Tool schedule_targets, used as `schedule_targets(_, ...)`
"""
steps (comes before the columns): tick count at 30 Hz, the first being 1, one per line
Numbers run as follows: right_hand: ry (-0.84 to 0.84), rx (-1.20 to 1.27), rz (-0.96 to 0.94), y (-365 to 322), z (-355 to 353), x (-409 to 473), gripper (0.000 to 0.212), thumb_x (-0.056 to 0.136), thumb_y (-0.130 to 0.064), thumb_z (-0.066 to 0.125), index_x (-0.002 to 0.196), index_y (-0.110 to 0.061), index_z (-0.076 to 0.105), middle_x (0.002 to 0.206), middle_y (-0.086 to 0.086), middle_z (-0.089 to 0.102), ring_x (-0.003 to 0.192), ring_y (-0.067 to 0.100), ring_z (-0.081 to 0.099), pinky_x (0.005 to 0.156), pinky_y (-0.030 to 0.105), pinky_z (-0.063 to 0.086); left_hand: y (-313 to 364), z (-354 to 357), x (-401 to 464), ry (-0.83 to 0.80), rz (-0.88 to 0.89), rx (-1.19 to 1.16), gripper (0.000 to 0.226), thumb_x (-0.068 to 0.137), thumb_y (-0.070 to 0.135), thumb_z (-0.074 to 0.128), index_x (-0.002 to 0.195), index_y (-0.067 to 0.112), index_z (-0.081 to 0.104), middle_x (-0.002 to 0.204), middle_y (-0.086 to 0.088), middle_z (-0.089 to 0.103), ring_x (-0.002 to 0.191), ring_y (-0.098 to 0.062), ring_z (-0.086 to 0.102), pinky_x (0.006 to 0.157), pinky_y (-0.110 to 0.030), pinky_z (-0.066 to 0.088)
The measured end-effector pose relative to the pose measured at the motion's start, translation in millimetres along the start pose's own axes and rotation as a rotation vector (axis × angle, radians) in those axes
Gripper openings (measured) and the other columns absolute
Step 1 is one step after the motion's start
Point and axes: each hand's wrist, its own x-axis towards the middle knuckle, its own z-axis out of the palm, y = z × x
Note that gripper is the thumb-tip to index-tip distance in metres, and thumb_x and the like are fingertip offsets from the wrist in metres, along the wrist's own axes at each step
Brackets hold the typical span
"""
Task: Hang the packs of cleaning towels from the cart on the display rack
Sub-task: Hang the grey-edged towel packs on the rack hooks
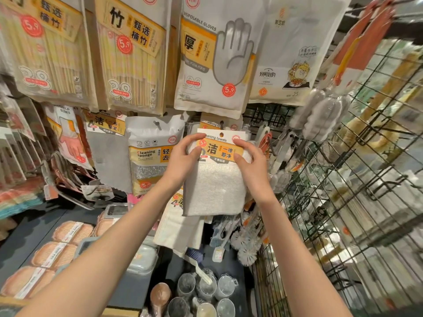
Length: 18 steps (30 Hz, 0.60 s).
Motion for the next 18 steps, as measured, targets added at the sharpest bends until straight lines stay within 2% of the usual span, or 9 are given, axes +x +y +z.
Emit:
schedule_targets(4, 0.006, -0.036, 0.013, 8.6, 6.0, 9.2, 0.036, 0.091, -0.008, 0.054, 0.117, -0.033, 0.060, 0.120, -0.005, 0.050, 0.096, -0.031, 0.037, 0.085, -0.003, 0.029, -5.3, -3.2, 7.6, -0.034, -0.024, 0.002, 0.037, 0.094, -0.003, 0.051, 0.117, 0.024, 0.060, 0.131, -0.008, 0.059, 0.117, -0.021, 0.059, 0.097, -0.034, 0.051)
schedule_targets(6, 0.003, -0.050, 0.029, 13.2, 7.8, 15.2, 0.038, 0.090, -0.006, 0.054, 0.117, -0.032, 0.060, 0.121, -0.004, 0.050, 0.096, -0.032, 0.036, 0.082, -0.007, 0.028, -5.2, -4.9, 12.7, -0.064, -0.030, 0.025, 0.038, 0.094, -0.002, 0.053, 0.121, 0.023, 0.059, 0.131, -0.006, 0.059, 0.117, -0.018, 0.058, 0.095, -0.028, 0.051)
schedule_targets(8, -0.013, -0.019, 0.060, 15.5, 8.7, 20.4, 0.042, 0.088, -0.004, 0.055, 0.118, -0.032, 0.061, 0.125, -0.001, 0.050, 0.105, -0.020, 0.042, 0.093, 0.003, 0.033, -6.2, -5.1, 17.6, -0.088, -0.038, 0.061, 0.041, 0.092, -0.003, 0.054, 0.126, 0.021, 0.057, 0.133, -0.005, 0.057, 0.121, -0.019, 0.055, 0.100, -0.031, 0.048)
schedule_targets(10, -0.025, 0.019, 0.100, 16.5, 10.2, 25.4, 0.042, 0.087, -0.004, 0.056, 0.117, -0.032, 0.061, 0.130, 0.001, 0.050, 0.115, -0.001, 0.046, 0.105, 0.024, 0.036, -7.9, -5.2, 21.8, -0.116, -0.048, 0.124, 0.049, 0.090, -0.006, 0.056, 0.131, 0.021, 0.054, 0.137, -0.003, 0.053, 0.122, -0.017, 0.051, 0.100, -0.030, 0.045)
schedule_targets(12, -0.029, -0.001, 0.123, 16.3, 11.9, 31.3, 0.042, 0.087, -0.006, 0.056, 0.118, -0.035, 0.060, 0.132, 0.000, 0.046, 0.112, 0.002, 0.044, 0.106, 0.028, 0.035, -7.4, -5.1, 26.0, -0.137, -0.043, 0.174, 0.058, 0.087, -0.008, 0.058, 0.137, 0.021, 0.050, 0.137, 0.002, 0.050, 0.112, -0.010, 0.052, 0.089, -0.014, 0.044)
schedule_targets(14, -0.041, -0.034, 0.140, 16.8, 13.5, 38.3, 0.044, 0.087, -0.007, 0.057, 0.120, -0.035, 0.058, 0.132, 0.000, 0.042, 0.109, 0.002, 0.043, 0.098, 0.019, 0.036, -5.8, -3.5, 31.3, -0.151, -0.044, 0.184, 0.063, 0.085, -0.011, 0.059, 0.140, 0.019, 0.047, 0.131, 0.005, 0.047, 0.094, 0.010, 0.055, 0.070, 0.000, 0.042)
schedule_targets(16, -0.057, -0.065, 0.162, 19.3, 14.1, 44.8, 0.046, 0.087, -0.006, 0.057, 0.123, -0.034, 0.056, 0.129, 0.001, 0.038, 0.101, 0.000, 0.043, 0.077, -0.001, 0.034, -6.1, -1.1, 38.2, -0.161, -0.062, 0.175, 0.068, 0.084, -0.014, 0.059, 0.142, 0.017, 0.044, 0.127, 0.006, 0.044, 0.077, 0.026, 0.052, 0.061, 0.002, 0.041)
schedule_targets(18, -0.081, -0.096, 0.183, 21.5, 12.8, 49.3, 0.049, 0.087, -0.004, 0.056, 0.127, -0.033, 0.054, 0.127, 0.001, 0.033, 0.087, -0.006, 0.040, 0.058, -0.006, 0.034, -5.9, 0.9, 43.1, -0.157, -0.079, 0.178, 0.072, 0.083, -0.014, 0.059, 0.145, 0.017, 0.040, 0.128, 0.006, 0.040, 0.077, 0.024, 0.051, 0.058, 0.003, 0.040)
